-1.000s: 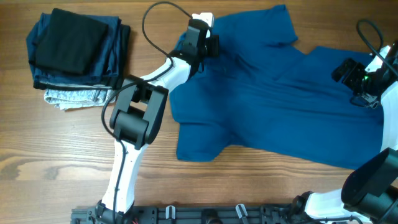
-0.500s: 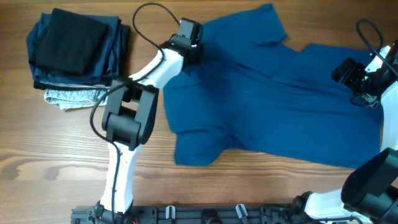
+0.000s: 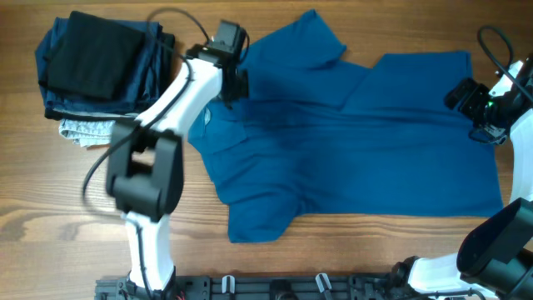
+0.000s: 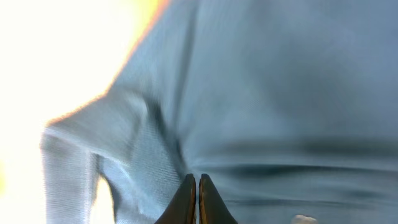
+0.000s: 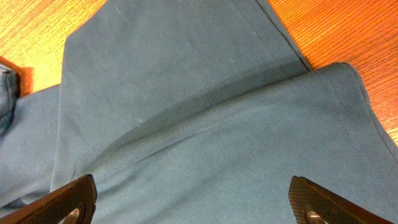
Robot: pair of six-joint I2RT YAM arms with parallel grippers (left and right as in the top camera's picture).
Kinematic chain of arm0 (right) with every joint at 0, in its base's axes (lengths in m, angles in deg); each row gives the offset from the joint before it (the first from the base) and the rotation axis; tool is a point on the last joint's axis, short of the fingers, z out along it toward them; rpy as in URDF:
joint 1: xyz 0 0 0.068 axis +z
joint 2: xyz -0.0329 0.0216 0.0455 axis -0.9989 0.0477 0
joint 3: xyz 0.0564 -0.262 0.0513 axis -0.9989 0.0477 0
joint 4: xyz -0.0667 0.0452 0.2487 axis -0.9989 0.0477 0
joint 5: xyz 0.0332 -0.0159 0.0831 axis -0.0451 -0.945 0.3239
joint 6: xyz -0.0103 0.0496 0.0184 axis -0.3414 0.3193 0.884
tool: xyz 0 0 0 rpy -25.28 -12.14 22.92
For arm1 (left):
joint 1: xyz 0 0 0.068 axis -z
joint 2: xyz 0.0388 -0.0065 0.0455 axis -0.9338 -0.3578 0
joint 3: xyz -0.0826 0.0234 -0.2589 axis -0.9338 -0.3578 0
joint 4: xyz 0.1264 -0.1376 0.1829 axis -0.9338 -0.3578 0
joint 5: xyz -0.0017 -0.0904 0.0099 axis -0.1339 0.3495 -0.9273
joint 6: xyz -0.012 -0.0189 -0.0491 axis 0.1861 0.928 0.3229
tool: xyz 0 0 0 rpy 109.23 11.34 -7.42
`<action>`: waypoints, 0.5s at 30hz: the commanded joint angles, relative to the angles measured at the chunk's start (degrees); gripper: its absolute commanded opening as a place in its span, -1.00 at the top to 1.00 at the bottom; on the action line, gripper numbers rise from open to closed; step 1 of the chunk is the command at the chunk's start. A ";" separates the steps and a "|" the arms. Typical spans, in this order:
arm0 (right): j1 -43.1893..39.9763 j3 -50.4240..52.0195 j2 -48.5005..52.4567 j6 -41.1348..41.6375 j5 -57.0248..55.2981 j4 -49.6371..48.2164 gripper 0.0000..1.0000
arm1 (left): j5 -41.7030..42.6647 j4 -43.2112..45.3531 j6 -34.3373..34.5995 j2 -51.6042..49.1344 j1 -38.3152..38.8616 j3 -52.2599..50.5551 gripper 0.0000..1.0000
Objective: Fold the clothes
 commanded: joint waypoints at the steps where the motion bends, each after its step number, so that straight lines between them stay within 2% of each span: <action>1: 0.22 -0.76 -0.26 0.44 0.76 -0.20 -0.99 | -0.96 6.82 0.48 11.61 -0.44 0.63 0.92; 3: 0.22 -0.76 -0.26 0.46 0.76 -0.20 -0.99 | 0.90 11.72 0.04 11.76 -0.42 0.63 0.92; 8: 0.22 -0.76 -0.26 0.44 0.76 -0.20 -0.99 | 15.45 22.16 1.46 6.99 0.17 0.63 0.92; 10: 0.22 -0.76 -0.26 0.44 0.76 -0.20 -0.99 | 16.98 23.85 3.58 4.61 0.85 0.66 0.92; 15: 0.22 -0.76 -0.26 0.44 0.76 -0.20 -0.99 | 17.84 26.71 3.15 -1.07 3.06 1.51 0.92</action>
